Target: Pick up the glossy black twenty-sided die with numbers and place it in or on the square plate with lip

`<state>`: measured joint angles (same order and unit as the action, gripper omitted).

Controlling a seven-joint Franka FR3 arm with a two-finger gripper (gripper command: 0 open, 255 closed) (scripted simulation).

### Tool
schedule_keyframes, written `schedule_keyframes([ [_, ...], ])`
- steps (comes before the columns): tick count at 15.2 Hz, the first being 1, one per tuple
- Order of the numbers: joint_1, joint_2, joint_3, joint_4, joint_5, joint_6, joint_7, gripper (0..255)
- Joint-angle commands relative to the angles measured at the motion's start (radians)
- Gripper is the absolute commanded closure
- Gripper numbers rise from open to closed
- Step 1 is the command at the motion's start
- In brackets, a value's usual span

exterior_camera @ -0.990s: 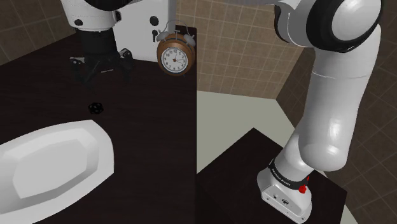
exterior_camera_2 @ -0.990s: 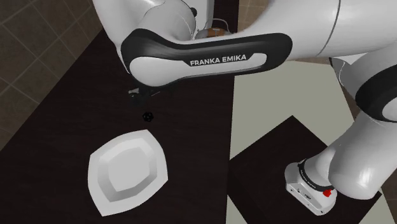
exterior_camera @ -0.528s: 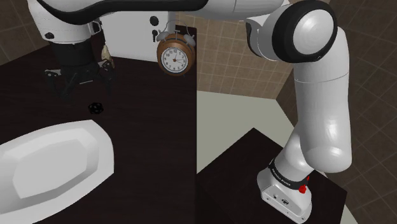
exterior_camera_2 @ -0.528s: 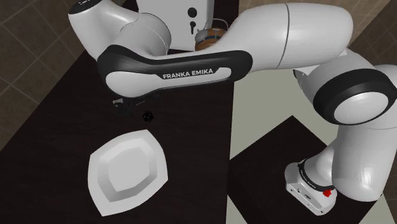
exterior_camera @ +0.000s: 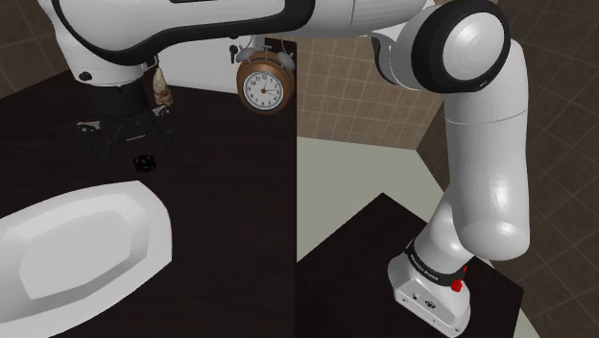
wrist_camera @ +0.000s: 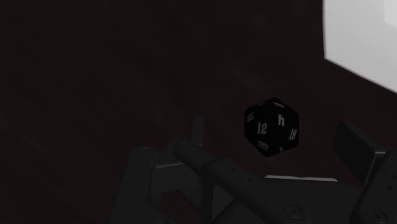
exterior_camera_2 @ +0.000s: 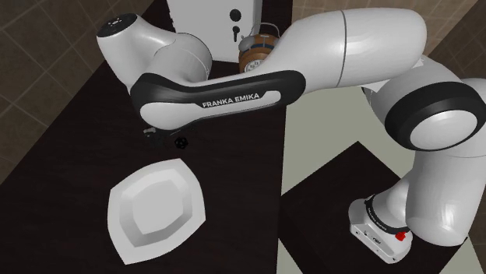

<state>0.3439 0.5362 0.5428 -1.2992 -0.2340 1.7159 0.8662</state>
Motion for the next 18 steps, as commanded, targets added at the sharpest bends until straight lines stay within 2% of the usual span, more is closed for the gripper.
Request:
schedule_keyframes([
  [1, 0.0, 0.0, 0.0, -0.002, 0.0, 0.001, 0.0, 0],
  [4, 0.0, 0.0, 0.0, -0.001, 0.0, 0.001, 0.0, 0],
  [5, 0.0, 0.0, 0.0, -0.001, 0.0, 0.001, 0.0, 255],
  [14, 0.0, 0.0, 0.0, -0.001, 0.0, 0.001, 0.0, 255],
  [18, 0.009, 0.001, 0.002, 0.055, 0.001, -0.053, -0.002, 255],
])
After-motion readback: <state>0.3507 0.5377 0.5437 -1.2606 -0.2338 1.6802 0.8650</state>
